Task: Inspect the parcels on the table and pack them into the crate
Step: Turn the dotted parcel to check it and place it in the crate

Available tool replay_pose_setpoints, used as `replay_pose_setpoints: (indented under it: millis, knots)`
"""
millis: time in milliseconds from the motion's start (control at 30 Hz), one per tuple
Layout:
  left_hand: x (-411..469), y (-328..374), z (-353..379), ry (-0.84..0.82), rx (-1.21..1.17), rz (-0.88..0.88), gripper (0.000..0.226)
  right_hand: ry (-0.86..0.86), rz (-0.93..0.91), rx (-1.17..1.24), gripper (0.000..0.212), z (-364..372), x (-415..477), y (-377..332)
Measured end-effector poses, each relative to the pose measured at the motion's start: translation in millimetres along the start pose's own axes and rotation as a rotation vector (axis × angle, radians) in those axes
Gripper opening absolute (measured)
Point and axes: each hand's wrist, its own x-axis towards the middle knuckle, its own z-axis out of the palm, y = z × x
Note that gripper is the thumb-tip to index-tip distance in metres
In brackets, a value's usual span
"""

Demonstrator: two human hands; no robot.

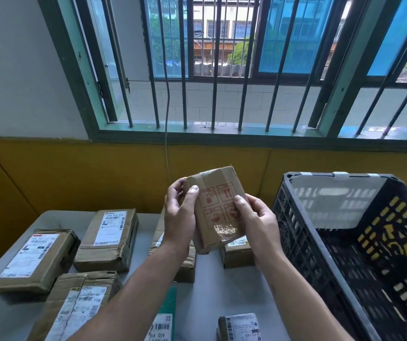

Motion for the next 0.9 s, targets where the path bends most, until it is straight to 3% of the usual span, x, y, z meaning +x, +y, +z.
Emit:
replay_pose_setpoints:
  millis: [200,333,533,633,767,900]
  knots:
    - [-2,-4,2,0.023,0.007,0.005,0.008,0.037,-0.039,-0.116,0.014,1,1,3]
    - [-1,-5,1,0.034,0.002,-0.013,0.010,0.013,-0.018,-0.095,0.025,2,2,5]
    - [-1,-6,1,0.030,-0.012,-0.030,0.012,0.023,-0.030,-0.138,0.023,1,2,9]
    - [-4,-5,1,0.026,-0.015,-0.041,0.018,0.012,-0.030,-0.155,0.037,2,1,9]
    - [-6,-2,3,0.023,-0.012,-0.025,0.027,-0.036,-0.037,-0.211,0.075,0,2,12]
    - [-9,1,4,-0.035,0.005,-0.039,0.024,-0.056,-0.050,-0.203,0.075,-1,2,15]
